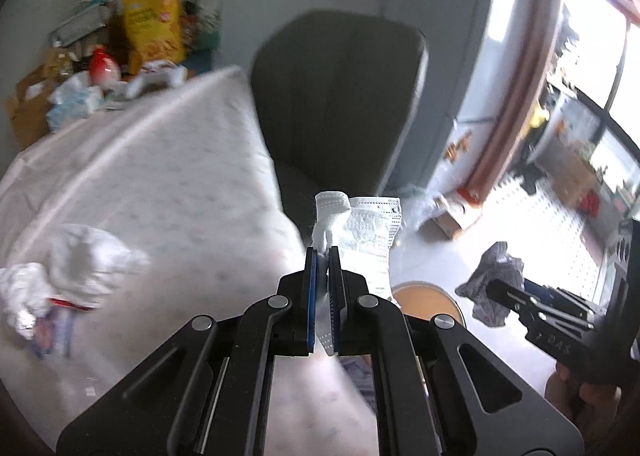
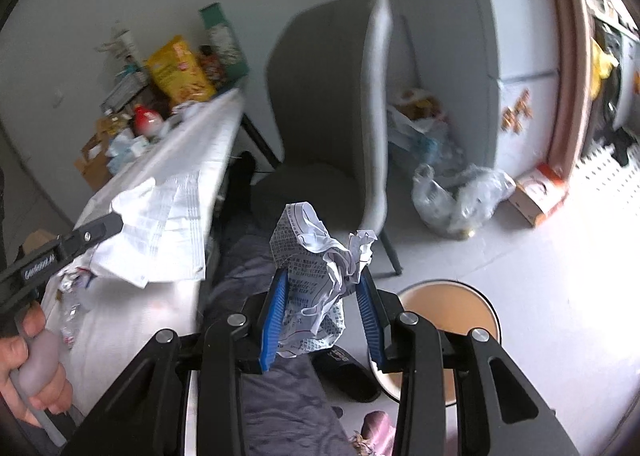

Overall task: Collect trash
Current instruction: 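Carry both held pieces over the cream trash bin, then open the right gripper over the bin while the left gripper opens too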

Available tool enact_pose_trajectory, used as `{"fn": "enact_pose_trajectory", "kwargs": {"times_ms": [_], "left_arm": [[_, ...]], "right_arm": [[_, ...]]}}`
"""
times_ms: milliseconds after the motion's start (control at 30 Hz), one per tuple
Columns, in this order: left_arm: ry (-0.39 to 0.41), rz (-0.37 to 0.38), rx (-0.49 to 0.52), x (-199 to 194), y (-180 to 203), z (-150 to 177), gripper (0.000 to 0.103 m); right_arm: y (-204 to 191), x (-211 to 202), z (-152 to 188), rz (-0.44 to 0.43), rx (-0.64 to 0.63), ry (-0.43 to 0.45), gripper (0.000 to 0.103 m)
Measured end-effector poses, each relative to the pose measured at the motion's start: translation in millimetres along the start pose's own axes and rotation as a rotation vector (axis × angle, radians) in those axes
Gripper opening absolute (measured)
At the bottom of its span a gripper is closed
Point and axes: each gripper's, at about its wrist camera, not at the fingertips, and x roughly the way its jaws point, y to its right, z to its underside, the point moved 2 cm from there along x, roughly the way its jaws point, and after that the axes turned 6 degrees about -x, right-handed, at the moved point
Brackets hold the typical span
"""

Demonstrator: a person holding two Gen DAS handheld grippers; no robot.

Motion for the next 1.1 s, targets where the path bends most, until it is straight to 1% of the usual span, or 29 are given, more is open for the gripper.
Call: {"fn": "enact_pose_trajectory", "kwargs": {"times_ms": [100, 167, 200, 233, 300, 333, 433, 567, 667, 767, 900, 1000, 1100], "left_arm": [[-0.052, 0.016, 0.035, 23, 19, 6, 0.006], [-0.076, 0.023, 0.053, 35, 28, 9, 0.006], [-0.088, 0.025, 0.061, 40, 33, 10, 0.006], [-0.104, 0.029, 0.070, 47, 38, 12, 0.006], [-0.125, 0.033, 0.082, 56, 45, 14, 0.006], [-0.137, 0.035, 0.091, 61, 51, 15, 0.006], [-0.163, 0.045, 0.110, 74, 65, 18, 0.006], [-0.199, 0.070, 0.147, 89, 89, 22, 0.006], [-0.233, 0.088, 0.178, 103, 107, 28, 0.006], [-0.271, 0.106, 0.198, 115, 122, 33, 0.006], [-0.322, 0.130, 0.215, 131, 140, 39, 0.006], [-0.353, 0.145, 0.222, 142, 151, 42, 0.006], [-0.374, 0.140, 0.243, 153, 161, 48, 0.006]], "right_arm": [[26, 14, 9, 0.022, 0.056, -0.026, 0.036], [40, 25, 14, 0.037, 0.085, -0.046, 0.039], [46, 28, 17, 0.045, 0.096, -0.051, 0.044], [54, 32, 21, 0.053, 0.114, -0.055, 0.047], [69, 38, 27, 0.059, 0.153, -0.062, 0.059], [76, 40, 29, 0.064, 0.167, -0.063, 0.061], [93, 39, 32, 0.071, 0.202, -0.056, 0.065], [113, 27, 36, 0.097, 0.237, -0.034, 0.069], [129, 15, 37, 0.126, 0.258, -0.011, 0.076], [146, 7, 39, 0.161, 0.266, -0.001, 0.077], [170, -2, 42, 0.189, 0.314, 0.009, 0.077], [179, -6, 43, 0.200, 0.334, 0.020, 0.077], [184, -8, 43, 0.205, 0.343, 0.026, 0.077]]}}
